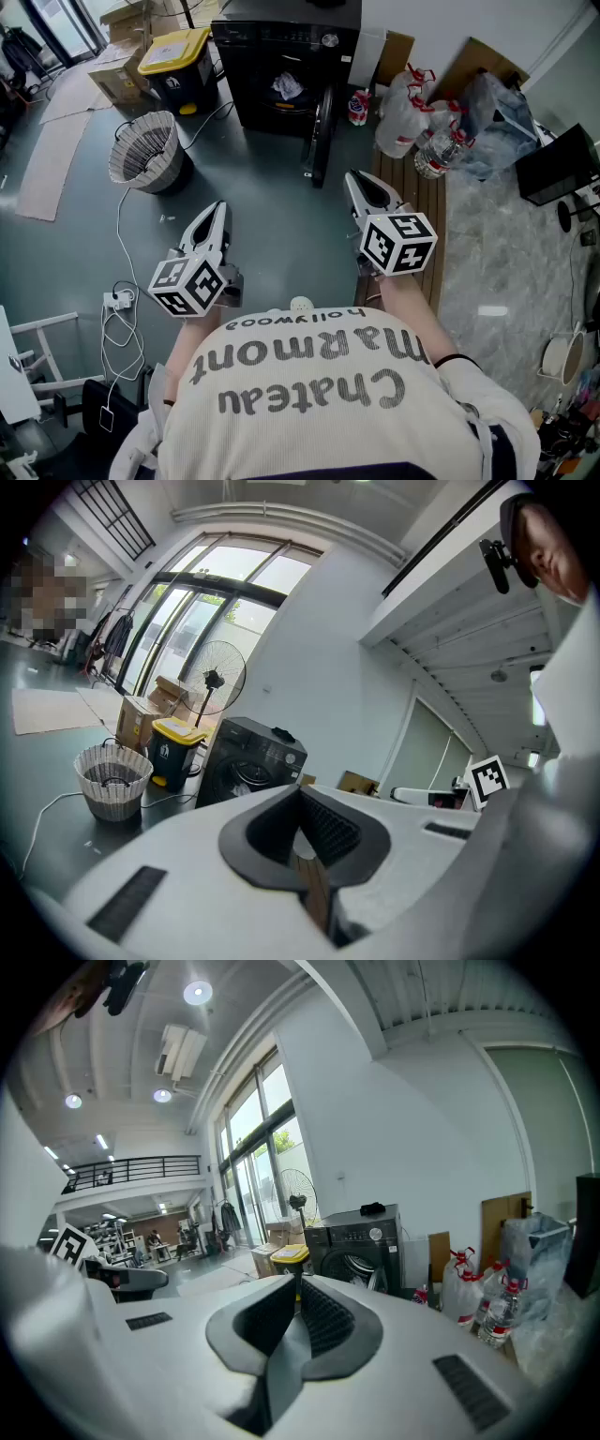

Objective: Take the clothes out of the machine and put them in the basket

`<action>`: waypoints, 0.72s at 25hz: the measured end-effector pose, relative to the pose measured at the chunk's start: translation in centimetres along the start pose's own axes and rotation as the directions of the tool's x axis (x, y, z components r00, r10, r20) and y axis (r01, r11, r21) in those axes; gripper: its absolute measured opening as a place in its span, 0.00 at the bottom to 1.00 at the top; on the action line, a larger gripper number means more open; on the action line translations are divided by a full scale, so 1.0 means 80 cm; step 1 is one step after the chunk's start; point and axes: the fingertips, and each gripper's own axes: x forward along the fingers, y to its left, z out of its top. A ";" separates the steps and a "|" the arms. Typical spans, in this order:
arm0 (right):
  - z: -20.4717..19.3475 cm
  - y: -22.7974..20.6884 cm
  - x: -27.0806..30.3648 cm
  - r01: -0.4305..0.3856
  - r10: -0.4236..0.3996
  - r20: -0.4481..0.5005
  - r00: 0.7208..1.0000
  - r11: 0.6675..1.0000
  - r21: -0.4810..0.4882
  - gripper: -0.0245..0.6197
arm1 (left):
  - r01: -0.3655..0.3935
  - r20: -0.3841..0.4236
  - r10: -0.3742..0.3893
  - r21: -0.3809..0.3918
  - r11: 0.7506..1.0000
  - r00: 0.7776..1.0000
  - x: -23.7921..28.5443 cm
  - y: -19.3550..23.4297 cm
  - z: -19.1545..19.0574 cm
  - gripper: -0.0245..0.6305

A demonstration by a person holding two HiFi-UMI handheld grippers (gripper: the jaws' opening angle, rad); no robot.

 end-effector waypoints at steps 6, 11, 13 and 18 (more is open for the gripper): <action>0.000 -0.009 0.000 -0.011 0.011 -0.010 1.000 1.000 -0.011 0.10 | 0.000 0.019 0.000 -0.005 1.000 1.000 0.008 -0.008 0.003 0.05; -0.004 -0.026 0.001 -0.026 0.026 -0.020 0.999 1.000 -0.003 0.10 | -0.013 0.038 0.014 -0.016 1.000 0.999 0.017 -0.014 -0.003 0.05; -0.003 -0.030 0.005 -0.031 0.031 -0.016 0.999 1.000 0.004 0.10 | -0.021 0.037 0.022 -0.019 1.000 0.999 0.020 -0.013 -0.006 0.05; -0.007 -0.034 0.025 -0.055 0.054 0.015 0.998 0.992 0.113 0.10 | -0.041 0.020 0.042 -0.044 0.998 0.999 0.023 0.008 -0.015 0.05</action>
